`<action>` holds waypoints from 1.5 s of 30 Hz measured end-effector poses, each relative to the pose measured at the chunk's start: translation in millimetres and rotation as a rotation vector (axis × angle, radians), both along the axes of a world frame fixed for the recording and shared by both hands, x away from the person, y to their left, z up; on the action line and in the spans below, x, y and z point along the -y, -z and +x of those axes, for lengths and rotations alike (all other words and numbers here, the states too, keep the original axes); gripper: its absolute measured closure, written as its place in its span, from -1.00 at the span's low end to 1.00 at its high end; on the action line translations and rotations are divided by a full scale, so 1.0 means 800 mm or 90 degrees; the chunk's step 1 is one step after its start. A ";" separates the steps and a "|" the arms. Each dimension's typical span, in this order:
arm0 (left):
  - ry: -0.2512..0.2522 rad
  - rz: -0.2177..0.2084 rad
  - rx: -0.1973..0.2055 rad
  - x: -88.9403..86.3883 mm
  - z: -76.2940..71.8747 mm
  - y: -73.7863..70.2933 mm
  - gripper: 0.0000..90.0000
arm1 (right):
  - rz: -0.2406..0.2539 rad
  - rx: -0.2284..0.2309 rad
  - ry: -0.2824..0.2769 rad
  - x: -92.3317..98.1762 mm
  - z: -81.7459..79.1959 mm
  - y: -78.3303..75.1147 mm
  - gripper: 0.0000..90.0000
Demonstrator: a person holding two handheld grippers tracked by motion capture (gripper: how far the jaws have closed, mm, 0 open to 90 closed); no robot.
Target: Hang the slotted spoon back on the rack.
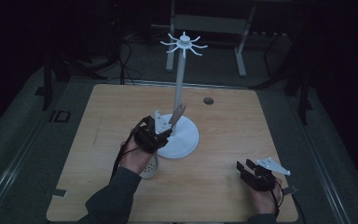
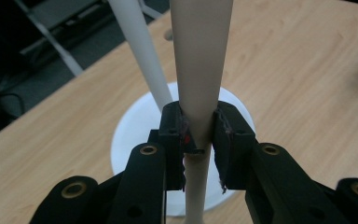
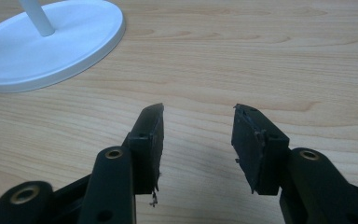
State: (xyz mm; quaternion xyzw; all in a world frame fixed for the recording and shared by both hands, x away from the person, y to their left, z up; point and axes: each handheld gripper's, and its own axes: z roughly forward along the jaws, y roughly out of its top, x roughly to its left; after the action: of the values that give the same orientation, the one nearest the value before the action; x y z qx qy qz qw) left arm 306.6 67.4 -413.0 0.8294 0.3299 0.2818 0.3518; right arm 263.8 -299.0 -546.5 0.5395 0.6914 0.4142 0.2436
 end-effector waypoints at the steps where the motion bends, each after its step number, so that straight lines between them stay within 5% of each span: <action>1: 0.000 0.000 0.000 0.000 0.000 0.000 0.66 | 0.000 0.000 0.000 0.000 0.000 0.000 0.18; 11: -0.060 -0.045 0.060 0.003 -0.010 -0.007 0.66 | 0.000 0.000 0.001 0.001 0.000 0.000 0.18; 21: -0.082 -0.082 0.104 0.001 -0.014 -0.015 0.66 | 0.000 -0.002 0.000 0.001 0.000 0.001 0.18; 45: -0.109 -0.136 0.146 0.012 -0.015 -0.038 0.66 | 0.002 -0.001 0.002 0.002 0.001 0.002 0.17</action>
State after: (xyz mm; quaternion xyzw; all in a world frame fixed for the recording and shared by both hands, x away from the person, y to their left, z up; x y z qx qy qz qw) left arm 295.0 57.5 -382.5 0.7188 0.3849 0.3670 0.4478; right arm 264.3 -300.5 -547.8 0.5415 0.6899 0.4146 0.2428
